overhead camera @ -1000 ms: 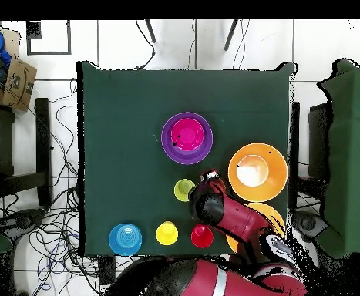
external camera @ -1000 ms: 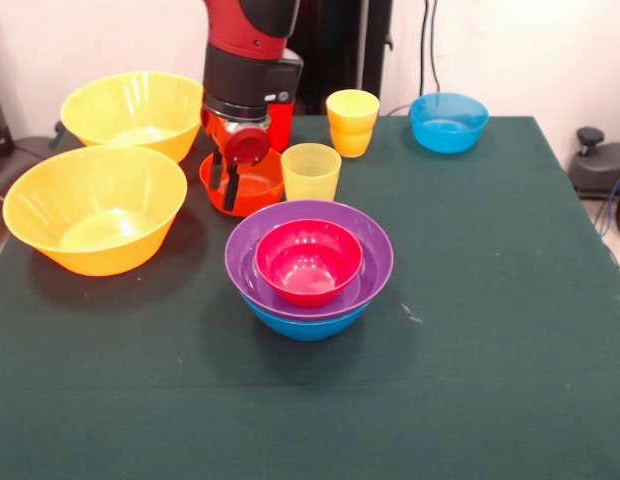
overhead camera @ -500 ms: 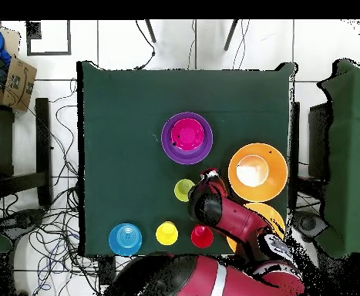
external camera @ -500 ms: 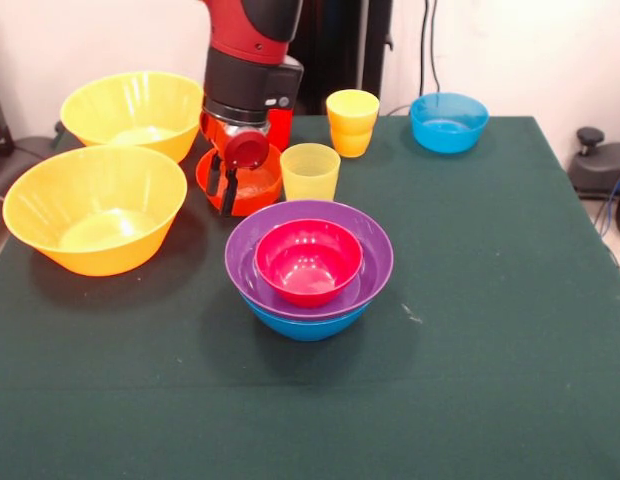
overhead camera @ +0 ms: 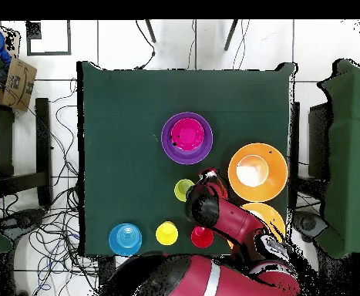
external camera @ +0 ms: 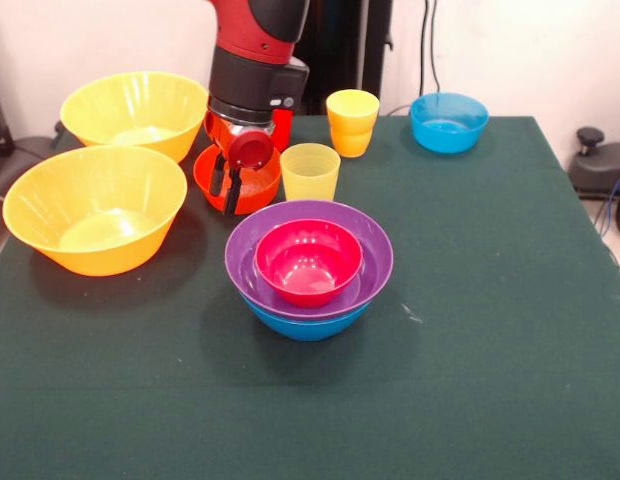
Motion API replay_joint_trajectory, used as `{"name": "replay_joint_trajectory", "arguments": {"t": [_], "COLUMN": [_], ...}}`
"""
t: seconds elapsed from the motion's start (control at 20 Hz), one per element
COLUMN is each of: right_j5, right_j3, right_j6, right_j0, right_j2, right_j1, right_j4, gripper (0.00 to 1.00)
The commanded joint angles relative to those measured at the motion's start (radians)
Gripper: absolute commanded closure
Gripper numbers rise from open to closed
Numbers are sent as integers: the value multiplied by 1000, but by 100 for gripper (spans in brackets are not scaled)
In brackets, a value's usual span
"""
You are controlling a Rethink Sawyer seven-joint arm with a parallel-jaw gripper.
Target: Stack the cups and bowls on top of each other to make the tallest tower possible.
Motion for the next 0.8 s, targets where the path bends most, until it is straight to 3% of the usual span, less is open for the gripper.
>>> {"name": "replay_joint_trajectory", "arguments": {"t": [0.05, 0.3, 0.8], "right_j5": [75, 107, 44], "right_j3": [70, 73, 98], "right_j6": [181, 167, 185], "right_j0": [51, 66, 46], "right_j2": [66, 56, 80], "right_j1": [49, 39, 58], "right_j4": [72, 96, 99], "gripper": [0, 0, 0]}}
